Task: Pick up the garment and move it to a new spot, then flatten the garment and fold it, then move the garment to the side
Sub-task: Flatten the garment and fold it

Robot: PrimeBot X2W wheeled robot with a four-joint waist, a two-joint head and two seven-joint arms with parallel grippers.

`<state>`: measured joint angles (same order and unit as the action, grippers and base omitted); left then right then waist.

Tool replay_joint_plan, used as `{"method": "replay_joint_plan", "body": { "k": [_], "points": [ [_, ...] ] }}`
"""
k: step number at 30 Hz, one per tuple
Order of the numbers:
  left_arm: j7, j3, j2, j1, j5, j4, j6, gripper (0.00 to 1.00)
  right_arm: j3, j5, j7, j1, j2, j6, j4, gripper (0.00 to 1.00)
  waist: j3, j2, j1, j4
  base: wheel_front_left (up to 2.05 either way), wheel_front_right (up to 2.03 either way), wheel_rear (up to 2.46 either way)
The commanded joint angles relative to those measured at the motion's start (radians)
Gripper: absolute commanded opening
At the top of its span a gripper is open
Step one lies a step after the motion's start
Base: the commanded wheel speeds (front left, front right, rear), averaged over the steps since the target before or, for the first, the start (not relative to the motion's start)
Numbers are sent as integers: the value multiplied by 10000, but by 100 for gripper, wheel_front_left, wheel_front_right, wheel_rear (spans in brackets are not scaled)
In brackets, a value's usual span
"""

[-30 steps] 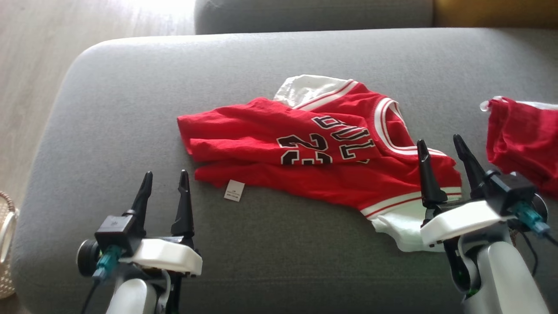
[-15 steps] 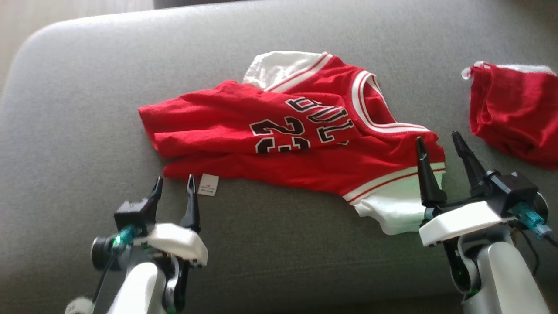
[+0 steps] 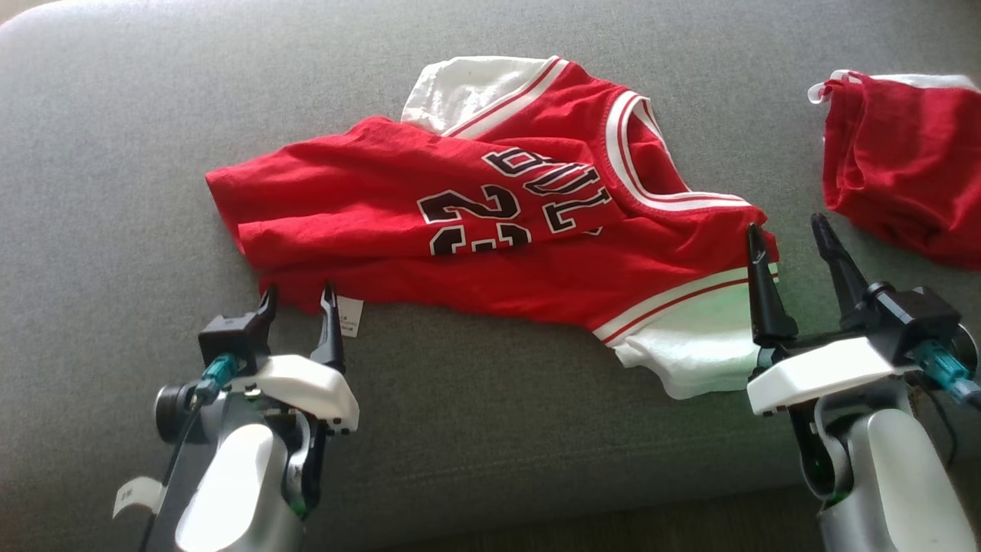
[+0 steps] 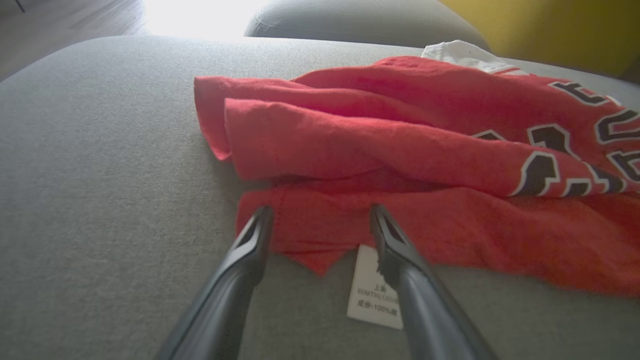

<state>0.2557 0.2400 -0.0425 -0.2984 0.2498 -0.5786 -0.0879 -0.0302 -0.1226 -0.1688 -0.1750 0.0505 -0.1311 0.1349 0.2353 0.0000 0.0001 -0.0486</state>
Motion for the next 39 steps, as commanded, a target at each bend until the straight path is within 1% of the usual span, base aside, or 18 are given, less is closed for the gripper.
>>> {"method": "replay_joint_plan", "body": {
  "k": [1, 5, 6, 7, 11, 20, 27, 28, 29, 33, 36, 39],
  "points": [
    [58, -412, -81, -404, 11, 175, -37, 100, 183, 95, -99, -275, -3, 4, -270, 100, 43, 0, -1, 2, 0, 0, 0],
    [59, -398, -81, -580, -40, -161, 48, 100, 182, 116, -109, -314, -3, 4, -235, 100, 92, 0, -1, -4, 0, 0, 0],
    [59, -388, -81, -626, -42, -247, 89, 42, 191, 120, -101, -330, -3, 4, -225, 100, 96, 0, -1, -6, 0, 0, 0],
    [59, -374, -81, -674, -53, -293, 138, 0, 200, 123, -95, -349, -3, 4, -216, 100, 96, 0, -1, -6, 0, 0, 0],
    [60, -392, -88, -716, -141, -92, 288, 0, 201, 124, -102, -365, -3, 4, -143, 100, -16, 0, -1, 47, 0, 0, 0],
    [60, -703, -241, -257, -422, 978, 237, 0, 223, 46, -147, -238, -3, 4, 101, 100, -691, 0, -1, 363, 0, 0, 0],
    [60, -966, -208, 293, -470, 2566, 320, 0, 256, -33, -278, -129, -3, 4, 143, 100, -1158, 0, -1, 605, 0, 0, 0],
    [60, -1016, -202, 411, -490, 2855, 322, 0, 257, -47, -312, -110, -3, 4, 137, 100, -1227, 0, -1, 666, 0, 0, 0],
    [60, -1121, -185, 649, -468, 3435, 373, 0, 275, -112, -376, -63, -3, 4, 117, 100, -1356, 0, -1, 799, 0, 0, 0],
    [60, -1336, -153, 1195, -380, 4435, 485, 0, 374, -151, -494, 132, -3, 4, 60, 100, -1671, 0, -1, 1106, 0, 0, 0],
    [60, -1461, -132, 1769, -322, 4963, 488, 0, 470, -123, -549, 372, -3, 4, 30, 100, -1930, 0, -1, 1303, 0, 0, 0],
    [60, -1472, -108, 2415, -127, 5159, 535, 0, 531, -133, -576, 651, -3, 4, 18, 100, -2140, 0, -1, 1442, 0, 0, 0]
  ]
}}
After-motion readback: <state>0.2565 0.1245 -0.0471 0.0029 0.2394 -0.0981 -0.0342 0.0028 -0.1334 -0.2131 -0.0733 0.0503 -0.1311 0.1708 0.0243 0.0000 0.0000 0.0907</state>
